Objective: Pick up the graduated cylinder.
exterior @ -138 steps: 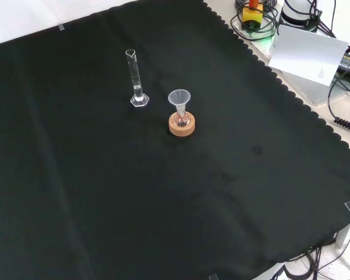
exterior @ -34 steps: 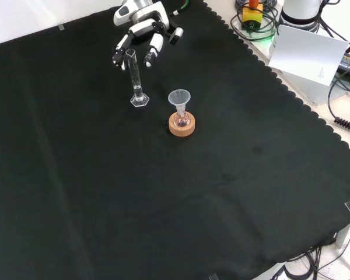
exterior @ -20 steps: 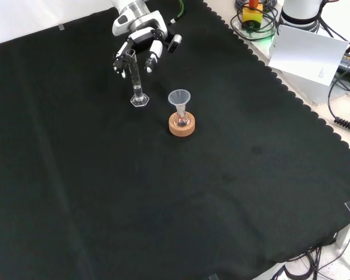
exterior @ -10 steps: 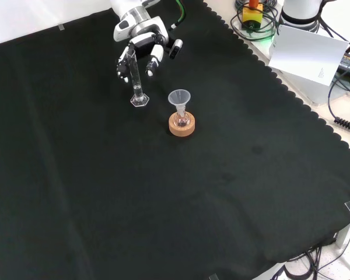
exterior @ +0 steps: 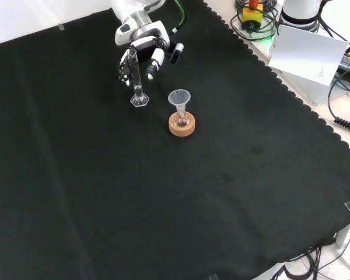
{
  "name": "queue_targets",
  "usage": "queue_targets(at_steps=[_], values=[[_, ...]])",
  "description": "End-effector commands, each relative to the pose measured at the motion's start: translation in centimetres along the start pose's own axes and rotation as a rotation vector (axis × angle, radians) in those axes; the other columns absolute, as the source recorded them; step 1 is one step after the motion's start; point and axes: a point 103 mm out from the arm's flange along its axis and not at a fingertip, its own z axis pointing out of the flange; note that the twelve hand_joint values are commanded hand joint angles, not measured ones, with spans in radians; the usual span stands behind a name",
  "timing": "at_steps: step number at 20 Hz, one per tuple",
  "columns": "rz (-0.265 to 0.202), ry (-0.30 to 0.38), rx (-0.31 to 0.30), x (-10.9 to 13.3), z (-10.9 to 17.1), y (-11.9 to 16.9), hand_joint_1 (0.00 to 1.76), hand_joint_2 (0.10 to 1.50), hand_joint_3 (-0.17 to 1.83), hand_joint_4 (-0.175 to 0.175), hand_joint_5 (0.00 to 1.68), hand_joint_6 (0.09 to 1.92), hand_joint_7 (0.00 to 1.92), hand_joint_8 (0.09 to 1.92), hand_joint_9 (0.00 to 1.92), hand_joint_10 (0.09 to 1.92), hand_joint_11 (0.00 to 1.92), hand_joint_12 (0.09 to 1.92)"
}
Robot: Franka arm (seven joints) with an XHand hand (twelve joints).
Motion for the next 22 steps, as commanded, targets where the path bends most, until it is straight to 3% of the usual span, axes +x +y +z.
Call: queue_targets(at_steps=[1,22], values=[[0.007,0.013,-0.012,-0.42,0.06,-0.16,1.17,0.99,-0.17,-0.019,0.57,0.62,0.57,0.59,0.79,0.43,0.44,1.24],[0.035,0.014,-0.031,-0.86,0.55,0.16,1.25,1.11,-0.17,-0.007,0.59,0.75,0.55,0.59,0.82,0.42,0.51,1.21]])
